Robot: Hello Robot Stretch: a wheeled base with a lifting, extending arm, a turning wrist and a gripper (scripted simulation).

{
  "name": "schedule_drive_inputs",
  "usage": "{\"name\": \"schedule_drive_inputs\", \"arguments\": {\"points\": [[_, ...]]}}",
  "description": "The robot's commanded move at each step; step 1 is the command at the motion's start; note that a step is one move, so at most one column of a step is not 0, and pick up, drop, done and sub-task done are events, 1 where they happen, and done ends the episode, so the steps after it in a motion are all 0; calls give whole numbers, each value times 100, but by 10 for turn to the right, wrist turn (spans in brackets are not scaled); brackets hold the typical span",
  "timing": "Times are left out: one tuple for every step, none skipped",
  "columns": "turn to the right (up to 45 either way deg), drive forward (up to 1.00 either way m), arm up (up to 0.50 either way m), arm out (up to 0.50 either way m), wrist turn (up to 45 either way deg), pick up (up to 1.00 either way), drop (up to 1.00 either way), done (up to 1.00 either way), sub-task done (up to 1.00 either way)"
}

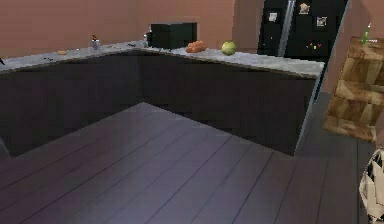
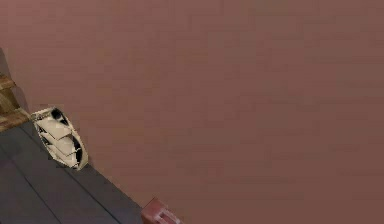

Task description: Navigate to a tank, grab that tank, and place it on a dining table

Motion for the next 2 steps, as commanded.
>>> {"name": "schedule_drive_inputs", "arguments": {"points": [[0,0,0,0,450,0,0,0,0],[0,0,0,0,450,0,0,0,0]]}}
